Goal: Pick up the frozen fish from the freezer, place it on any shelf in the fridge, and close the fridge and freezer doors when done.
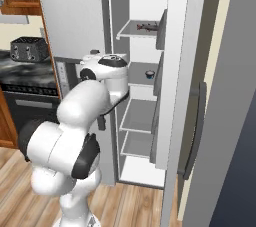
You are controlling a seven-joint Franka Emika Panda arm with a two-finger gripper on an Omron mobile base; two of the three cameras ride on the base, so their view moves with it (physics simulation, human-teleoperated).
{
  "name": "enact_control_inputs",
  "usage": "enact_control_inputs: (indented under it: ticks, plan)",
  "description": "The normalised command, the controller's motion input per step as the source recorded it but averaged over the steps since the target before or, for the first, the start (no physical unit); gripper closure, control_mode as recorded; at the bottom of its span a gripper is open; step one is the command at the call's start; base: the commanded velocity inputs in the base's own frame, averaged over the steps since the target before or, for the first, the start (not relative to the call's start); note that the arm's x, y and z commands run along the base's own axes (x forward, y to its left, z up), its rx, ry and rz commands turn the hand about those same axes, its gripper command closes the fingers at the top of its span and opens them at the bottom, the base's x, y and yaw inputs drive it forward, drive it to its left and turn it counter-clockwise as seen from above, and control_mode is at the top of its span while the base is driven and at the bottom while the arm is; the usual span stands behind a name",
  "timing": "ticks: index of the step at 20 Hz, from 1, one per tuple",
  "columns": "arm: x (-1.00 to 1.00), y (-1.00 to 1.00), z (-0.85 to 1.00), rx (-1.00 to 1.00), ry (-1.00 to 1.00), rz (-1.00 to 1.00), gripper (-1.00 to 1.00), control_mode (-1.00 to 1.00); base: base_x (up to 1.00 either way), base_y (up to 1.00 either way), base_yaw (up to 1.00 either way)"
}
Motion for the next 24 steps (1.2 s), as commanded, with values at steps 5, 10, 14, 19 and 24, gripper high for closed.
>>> enact_control_inputs:
  ticks: [5,10,14,19,24]
  plan:
    - [-1.0,0.14,1.0,0.0,0.0,0.0,-1.0,-1.0,0.0,0.0,0.0]
    - [-1.0,0.17,1.0,0.0,0.06,0.0,-1.0,-1.0,0.0,0.0,0.0]
    - [-1.0,0.21,1.0,0.0,0.13,0.0,-1.0,-1.0,0.0,0.0,0.0]
    - [-1.0,0.08,1.0,0.0,0.2,0.0,-1.0,-1.0,0.0,0.0,0.0]
    - [-1.0,0.0,1.0,0.0,0.25,0.0,-1.0,-1.0,0.0,0.0,0.0]
